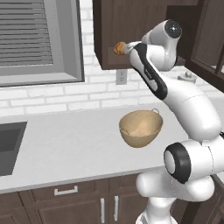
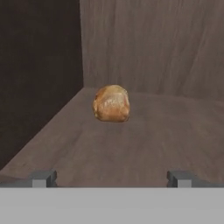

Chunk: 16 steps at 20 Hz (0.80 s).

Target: Open the cabinet, pick up the bread from the cabinet and place it in the basket. Then move the basket to the dining counter.

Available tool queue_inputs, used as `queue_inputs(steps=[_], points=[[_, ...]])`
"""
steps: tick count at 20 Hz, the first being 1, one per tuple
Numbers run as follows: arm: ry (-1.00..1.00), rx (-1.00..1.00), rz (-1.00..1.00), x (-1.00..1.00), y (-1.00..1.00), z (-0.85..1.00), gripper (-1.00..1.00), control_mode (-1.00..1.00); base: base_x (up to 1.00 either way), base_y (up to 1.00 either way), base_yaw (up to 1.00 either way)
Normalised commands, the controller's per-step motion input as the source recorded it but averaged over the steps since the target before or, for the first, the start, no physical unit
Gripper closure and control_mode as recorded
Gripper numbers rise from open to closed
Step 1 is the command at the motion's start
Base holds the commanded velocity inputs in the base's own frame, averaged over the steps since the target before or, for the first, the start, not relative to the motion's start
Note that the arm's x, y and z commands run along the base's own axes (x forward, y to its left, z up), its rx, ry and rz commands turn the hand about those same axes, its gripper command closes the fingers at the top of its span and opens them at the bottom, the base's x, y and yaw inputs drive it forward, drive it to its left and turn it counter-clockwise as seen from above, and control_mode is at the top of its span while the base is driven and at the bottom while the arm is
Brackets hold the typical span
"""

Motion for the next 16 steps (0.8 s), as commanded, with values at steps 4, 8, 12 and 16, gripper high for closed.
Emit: queue_inputs(steps=[4,8,12,16], points=[[0.14,0.02,0.05,0.52,0.00,0.00,-1.00,-1.00,0.00,0.00,0.00],[0.06,0.00,0.04,0.43,0.01,0.00,-1.00,-1.00,0.00,0.00,0.00],[0.00,0.00,0.03,0.36,0.09,-0.03,-1.00,-1.00,0.00,0.00,0.00],[0.00,0.00,0.04,0.36,0.07,-0.10,-1.00,-1.00,0.00,0.00,0.00]])
